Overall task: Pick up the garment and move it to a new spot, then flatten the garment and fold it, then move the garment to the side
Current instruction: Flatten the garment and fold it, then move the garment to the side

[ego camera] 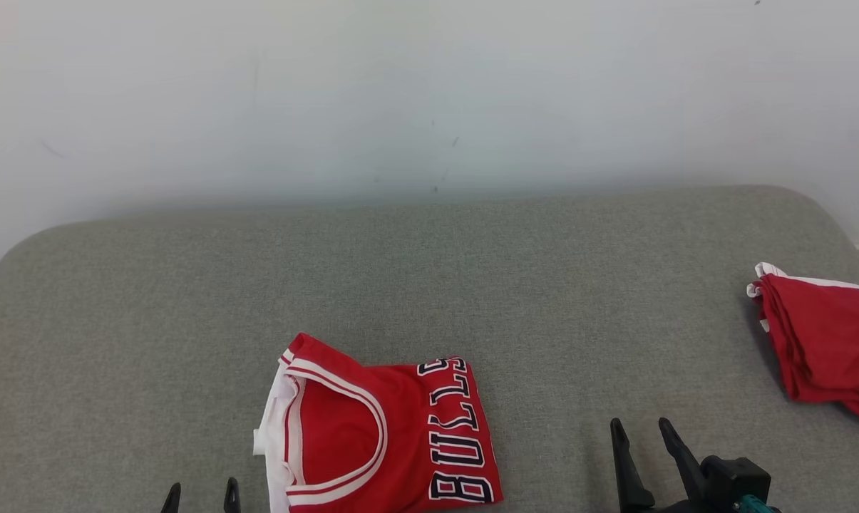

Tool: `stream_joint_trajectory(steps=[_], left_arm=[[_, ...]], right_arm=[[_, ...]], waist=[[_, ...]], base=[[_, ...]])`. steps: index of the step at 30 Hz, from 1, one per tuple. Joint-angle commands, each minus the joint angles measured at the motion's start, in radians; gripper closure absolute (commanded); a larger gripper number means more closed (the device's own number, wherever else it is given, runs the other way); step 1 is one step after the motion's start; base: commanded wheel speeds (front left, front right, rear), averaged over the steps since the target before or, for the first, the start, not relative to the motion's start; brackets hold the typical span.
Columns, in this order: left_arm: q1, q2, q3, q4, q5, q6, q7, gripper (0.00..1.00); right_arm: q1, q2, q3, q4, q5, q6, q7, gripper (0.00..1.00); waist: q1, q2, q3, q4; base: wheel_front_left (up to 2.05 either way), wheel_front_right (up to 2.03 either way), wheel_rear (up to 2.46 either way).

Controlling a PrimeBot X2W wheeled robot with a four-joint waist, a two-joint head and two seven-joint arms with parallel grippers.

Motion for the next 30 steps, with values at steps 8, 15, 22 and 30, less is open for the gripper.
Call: stream_joint_trajectory(steps=[8,15,22,30], left_arm=[[0.022,-0.001,0.013,-0.002,0.003,-0.008,-0.003,0.00],[0.028,-0.001,0.006,-0.007,-0.005,-0.005,-0.003,0.00],[0.023,-0.001,-0.001,-0.012,-0.009,0.000,-0.003,0.00],[0.008,-0.001,-0.010,-0.017,-0.014,0.003,-0.003,0.00]], right_arm=[[0.015,0.003,0.018,0.013,0.030,-0.003,-0.004,0.00],[0.018,0.003,0.023,0.017,0.032,-0.003,-0.004,0.00],[0.017,0.003,0.027,0.012,0.018,-0.003,-0.004,0.00],[0.002,0.003,0.064,-0.011,-0.026,-0.003,-0.004,0.00]], waist=[[0.0000,0.0000,-0.012,-0.003],[0.0000,0.0000,-0.014,-0.007],[0.0000,0.0000,-0.012,-0.004],[0.0000,0.0000,0.005,0.013]], base=[[0.00,0.00,0.00],[0.00,0.00,0.00],[0.00,0.00,0.00],[0.00,0.00,0.00]])
